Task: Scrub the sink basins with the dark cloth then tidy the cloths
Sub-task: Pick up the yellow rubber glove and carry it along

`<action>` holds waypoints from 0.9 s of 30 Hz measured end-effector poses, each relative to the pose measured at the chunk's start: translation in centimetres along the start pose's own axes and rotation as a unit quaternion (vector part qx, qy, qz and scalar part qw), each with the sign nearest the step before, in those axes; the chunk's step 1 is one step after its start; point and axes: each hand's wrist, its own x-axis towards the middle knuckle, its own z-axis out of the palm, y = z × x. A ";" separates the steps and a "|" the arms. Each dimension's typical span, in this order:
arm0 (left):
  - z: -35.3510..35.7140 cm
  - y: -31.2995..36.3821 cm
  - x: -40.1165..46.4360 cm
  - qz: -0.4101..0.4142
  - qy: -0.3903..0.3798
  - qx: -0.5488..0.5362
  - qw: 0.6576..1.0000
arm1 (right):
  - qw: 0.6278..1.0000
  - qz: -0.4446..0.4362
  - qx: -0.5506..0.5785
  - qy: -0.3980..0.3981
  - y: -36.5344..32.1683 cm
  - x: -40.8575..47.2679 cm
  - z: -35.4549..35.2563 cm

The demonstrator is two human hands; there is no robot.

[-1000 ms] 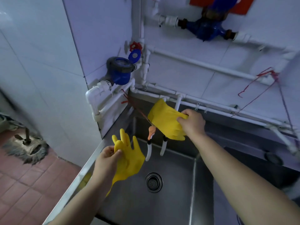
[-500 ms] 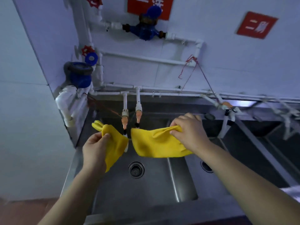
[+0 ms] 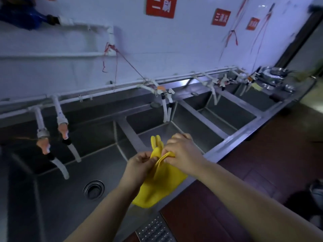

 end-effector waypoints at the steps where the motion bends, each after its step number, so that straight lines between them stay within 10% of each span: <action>1: 1.4 -0.2 0.4 -0.011 -0.024 -0.005 1.000 | 1.000 0.015 0.000 0.001 1.3 -0.8 -0.2; 19: 36.3 -1.4 10.5 0.008 -0.132 0.091 0.987 | 0.971 0.187 0.045 0.143 34.0 -15.3 -7.1; 27: 47.6 -2.1 17.2 -0.011 -0.122 0.116 0.986 | 0.883 0.343 0.229 0.224 48.5 -21.1 -7.7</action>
